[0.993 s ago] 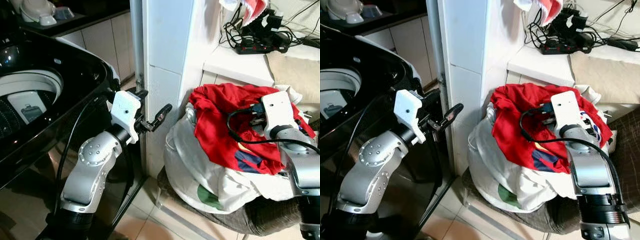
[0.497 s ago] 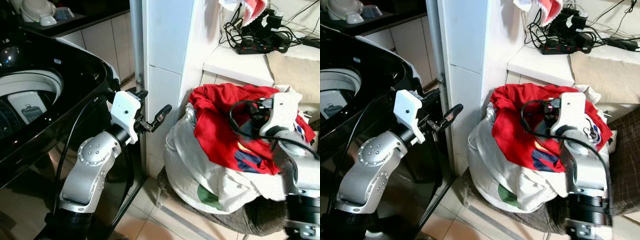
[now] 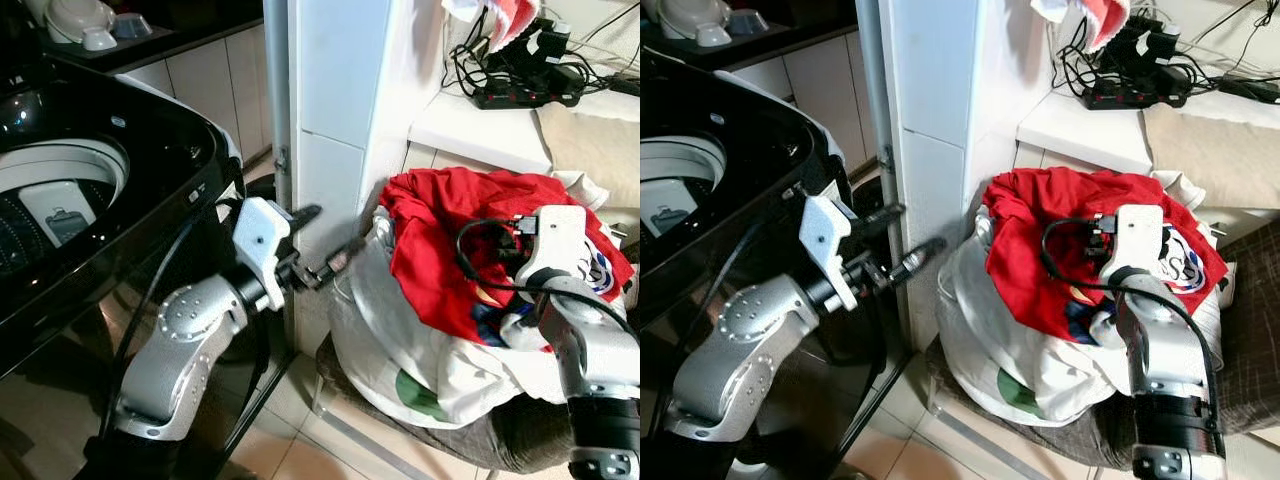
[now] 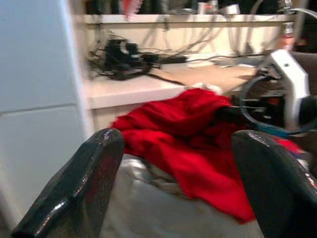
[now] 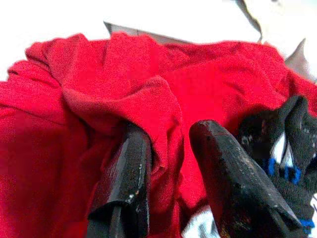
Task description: Clothes washing
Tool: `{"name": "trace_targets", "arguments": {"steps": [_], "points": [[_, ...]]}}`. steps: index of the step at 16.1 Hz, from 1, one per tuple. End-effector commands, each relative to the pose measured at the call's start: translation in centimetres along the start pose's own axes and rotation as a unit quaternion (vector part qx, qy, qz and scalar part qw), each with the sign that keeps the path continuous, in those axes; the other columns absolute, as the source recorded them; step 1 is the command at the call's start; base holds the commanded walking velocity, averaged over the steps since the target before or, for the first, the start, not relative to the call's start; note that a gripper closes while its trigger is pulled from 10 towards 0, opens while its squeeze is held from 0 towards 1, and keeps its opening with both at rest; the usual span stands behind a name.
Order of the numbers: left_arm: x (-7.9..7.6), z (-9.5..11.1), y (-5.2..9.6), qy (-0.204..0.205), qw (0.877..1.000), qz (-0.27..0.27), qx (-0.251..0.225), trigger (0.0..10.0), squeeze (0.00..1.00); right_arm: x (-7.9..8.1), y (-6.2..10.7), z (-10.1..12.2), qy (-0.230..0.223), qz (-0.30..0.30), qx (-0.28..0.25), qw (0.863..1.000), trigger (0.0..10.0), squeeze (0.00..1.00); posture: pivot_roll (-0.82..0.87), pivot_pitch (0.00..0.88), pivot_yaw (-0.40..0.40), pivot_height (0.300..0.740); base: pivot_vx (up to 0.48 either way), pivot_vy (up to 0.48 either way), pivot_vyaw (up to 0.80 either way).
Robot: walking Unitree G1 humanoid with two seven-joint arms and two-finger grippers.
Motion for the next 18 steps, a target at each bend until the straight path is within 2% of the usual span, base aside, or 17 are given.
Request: {"name": "trace_targets", "arguments": {"steps": [1,2,3,5,7,8,9,12,13,15,17,18], "points": [[-0.9,0.4,0.0,0.003,1.000,-0.026,-0.005,10.0,0.00,-0.4,0.3,1.1,0.013,-0.009,-0.026,1.000,10.0,1.00,-0.03,0.000,-0.001,0.740,0.000,0.000,0.00],[-1.3,0.3,0.0,0.005,0.999,-0.038,-0.001,10.0,0.00,-1.1,0.4,1.2,0.021,-0.036,-0.031,0.999,10.0,1.00,-0.03,0.000,-0.001,0.740,0.000,0.000,0.00],[-1.4,0.1,0.0,0.000,0.999,-0.040,0.005,10.0,0.00,-3.0,0.7,1.3,0.028,-0.091,-0.024,0.995,10.0,1.00,-0.03,0.000,0.003,0.740,0.000,0.000,0.00],[-1.4,0.1,0.0,0.001,0.999,-0.043,0.008,10.0,0.00,-4.5,0.9,1.3,0.027,-0.127,-0.016,0.991,10.0,1.00,-0.03,0.000,0.003,0.740,0.000,0.000,0.00],[-1.6,0.2,0.0,0.002,0.999,-0.050,0.011,10.0,0.00,-5.0,0.9,1.0,0.005,-0.125,-0.012,0.992,10.0,1.00,-0.04,0.000,0.006,0.740,0.000,0.000,0.00],[-1.9,0.1,0.0,0.002,0.998,-0.061,0.015,10.0,0.00,-5.3,0.8,0.5,-0.039,-0.110,-0.018,0.993,10.0,1.00,-0.04,0.000,0.009,0.740,0.000,0.000,0.00],[-2.0,0.1,0.0,0.003,0.998,-0.065,0.016,10.0,0.00,-5.4,0.8,0.4,-0.054,-0.109,-0.021,0.992,10.0,1.00,-0.04,0.000,0.009,0.740,0.000,0.000,0.00],[-2.4,0.0,-0.1,0.003,0.997,-0.078,0.022,10.0,0.00,-5.5,-0.2,-1.2,-0.058,-0.073,0.018,0.995,10.0,1.00,-0.04,0.000,0.017,0.740,0.000,0.000,0.00],[-2.3,0.0,-0.1,0.000,0.997,-0.076,0.023,10.0,0.00,-5.1,-0.4,-1.9,-0.060,-0.049,0.034,0.996,10.0,0.00,-0.03,0.000,0.014,0.740,0.000,0.000,0.00],[-2.2,0.0,0.0,-0.005,0.997,-0.073,0.026,10.0,0.00,-5.1,-0.6,-2.9,-0.067,-0.044,0.047,0.996,10.0,0.00,-0.02,0.000,0.009,0.740,0.000,0.000,0.00],[-1.9,0.0,0.2,-0.011,0.998,-0.063,0.028,10.0,0.00,-4.8,-0.6,-1.2,-0.103,-0.030,-0.007,0.994,10.0,0.00,-0.02,0.000,0.008,0.740,0.000,0.000,0.00],[-1.8,0.0,0.2,-0.013,0.997,-0.063,0.030,10.0,0.00,-1.9,-0.1,0.1,-0.063,0.074,-0.032,0.995,10.0,0.00,-0.02,0.000,0.012,0.740,0.000,0.000,0.00]]}}
Point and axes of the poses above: a point about 5 cm out from each wrist's last joint towards the gripper, its own y axis pointing back from the gripper into the wrist, its own z axis along the axis of the wrist's last joint, x = y × z, the point moved 3 cm from there along -y, pointing out of the wrist towards the gripper, and after that the axes turned 5 degrees about y, right-handed, at the moved point
